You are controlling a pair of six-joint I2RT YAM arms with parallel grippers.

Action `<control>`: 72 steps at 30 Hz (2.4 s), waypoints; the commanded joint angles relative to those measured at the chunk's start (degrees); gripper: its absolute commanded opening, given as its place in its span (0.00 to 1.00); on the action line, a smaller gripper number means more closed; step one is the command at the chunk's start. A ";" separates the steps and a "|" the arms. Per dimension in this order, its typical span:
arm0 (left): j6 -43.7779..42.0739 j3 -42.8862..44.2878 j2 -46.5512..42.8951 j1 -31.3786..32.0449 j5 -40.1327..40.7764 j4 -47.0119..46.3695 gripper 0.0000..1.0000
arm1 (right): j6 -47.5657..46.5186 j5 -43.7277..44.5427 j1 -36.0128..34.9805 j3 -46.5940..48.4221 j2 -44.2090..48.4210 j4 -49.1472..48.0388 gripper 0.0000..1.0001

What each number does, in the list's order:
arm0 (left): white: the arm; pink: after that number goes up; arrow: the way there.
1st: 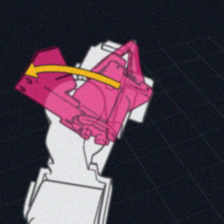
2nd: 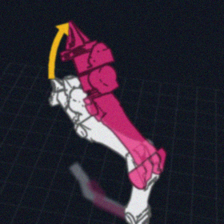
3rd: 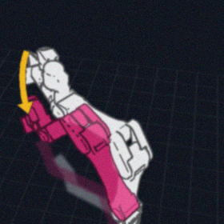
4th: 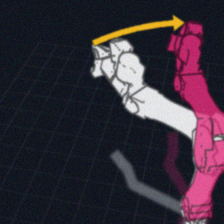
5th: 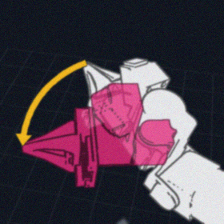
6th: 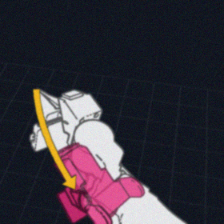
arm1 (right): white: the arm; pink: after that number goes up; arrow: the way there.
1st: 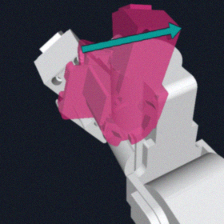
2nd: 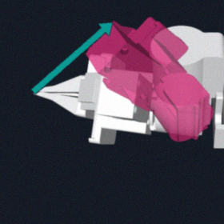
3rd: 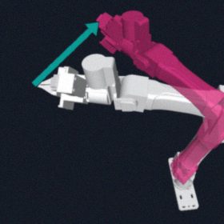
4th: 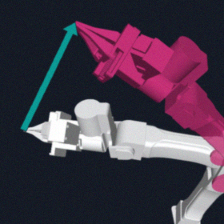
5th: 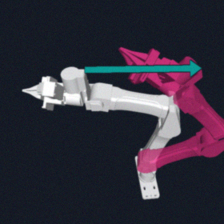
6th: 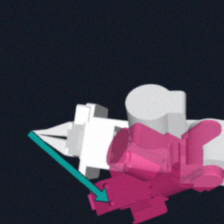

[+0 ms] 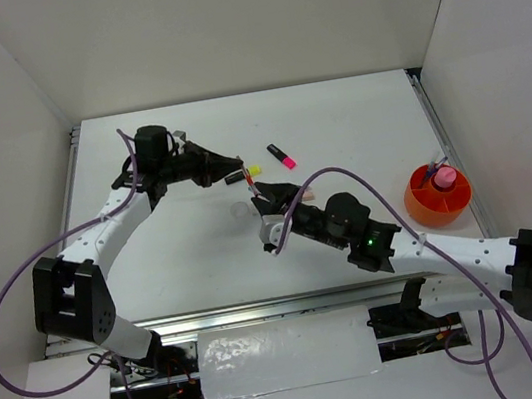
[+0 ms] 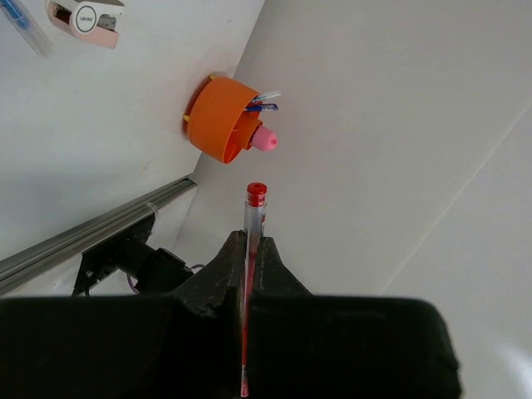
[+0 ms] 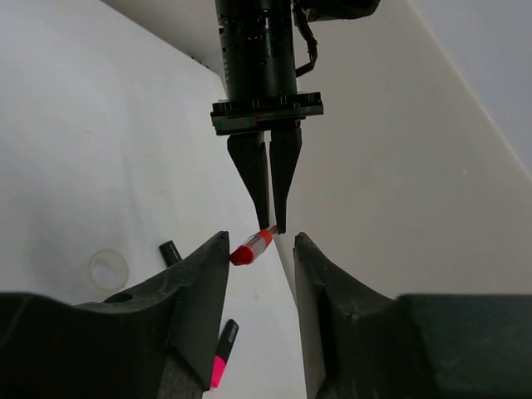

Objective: Sort the stationery into containers
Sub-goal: Pick up the pen from the center of the board, then place the pen in the storage box.

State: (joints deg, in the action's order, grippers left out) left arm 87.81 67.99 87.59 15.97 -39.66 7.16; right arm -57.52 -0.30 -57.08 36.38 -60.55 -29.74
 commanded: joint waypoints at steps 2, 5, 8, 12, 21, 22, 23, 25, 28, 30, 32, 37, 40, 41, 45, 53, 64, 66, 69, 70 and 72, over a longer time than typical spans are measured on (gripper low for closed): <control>1.31 -1.01 -2.16 0.56 -1.03 -2.32 0.00 | 1.44 -0.94 0.56 3.26 -0.97 -0.59 0.41; 1.49 -1.01 -2.07 0.56 -1.30 -2.50 0.00 | 1.79 -1.11 0.57 3.70 -1.23 0.20 0.36; 1.66 -0.75 -1.99 0.56 -1.47 -3.03 0.00 | 1.97 -1.11 0.74 4.13 -1.67 0.91 0.29; 2.10 -0.84 -2.07 0.82 -1.74 -3.64 0.00 | 2.85 -0.67 1.18 5.10 -2.55 2.05 0.30; 2.54 -2.07 -2.78 1.52 -2.18 -4.78 0.00 | 2.32 -0.23 1.97 4.75 -2.64 1.79 0.14; 2.54 -2.07 -2.78 1.44 -2.18 -5.05 0.12 | 2.06 -0.15 1.97 4.58 -2.46 1.35 0.08; 2.37 -2.24 -2.78 1.44 -2.26 -5.31 0.21 | 1.71 0.12 1.97 4.40 -2.38 0.91 0.05; 2.45 -2.51 -2.87 1.44 -2.27 -5.84 0.50 | 1.01 0.12 1.71 3.44 -1.76 -1.54 0.00; 3.15 -3.30 -2.87 1.35 -2.79 -6.54 0.87 | -1.01 1.88 0.92 2.03 -0.80 -4.71 0.00; 3.68 -3.82 -2.69 1.43 -2.97 -8.65 0.99 | -2.60 1.96 0.13 1.15 0.17 -6.03 0.00; 3.95 -4.09 -2.51 1.09 -2.97 -9.09 0.99 | -3.13 2.31 -0.49 1.15 1.57 -5.43 0.00; -1.65 -3.30 -1.99 -3.74 -2.09 -9.79 0.99 | 2.03 6.18 0.82 3.43 6.14 3.43 0.00; -18.28 4.74 1.07 -8.31 -0.16 -3.13 0.99 | 12.80 8.11 7.31 9.04 8.70 17.22 0.00; -24.73 8.18 2.13 -8.67 0.54 0.10 0.99 | 16.26 7.86 9.77 13.15 9.05 26.13 0.00; -50.51 22.08 5.83 -3.77 16.58 18.91 0.99 | 31.20 3.56 29.06 21.26 8.96 45.16 0.00; -71.02 17.36 3.55 4.59 18.30 7.62 0.93 | 34.85 -10.33 56.53 27.95 8.96 67.61 0.00; -77.79 22.46 8.74 8.47 16.28 11.21 0.96 | 32.12 -19.74 77.73 29.01 2.55 75.27 0.00; -78.93 22.45 9.09 8.64 15.49 11.47 0.98 | 32.20 -20.62 78.87 29.10 1.24 75.35 0.00; -80.42 22.02 9.53 8.64 13.74 11.48 0.99 | 33.43 -22.72 80.54 29.71 -1.31 75.00 0.00; -80.78 21.84 9.70 8.64 13.56 11.30 0.99 | 34.30 -23.43 80.98 30.23 -2.02 74.91 0.00; -81.22 21.14 9.88 8.73 12.94 10.60 0.99 | 35.01 -23.96 81.69 31.29 -4.12 74.56 0.00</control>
State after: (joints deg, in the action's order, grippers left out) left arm 9.28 88.62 97.08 24.58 -24.32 19.53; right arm -24.40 -21.65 23.46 65.45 -61.73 43.20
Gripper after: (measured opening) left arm 0.993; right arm 0.228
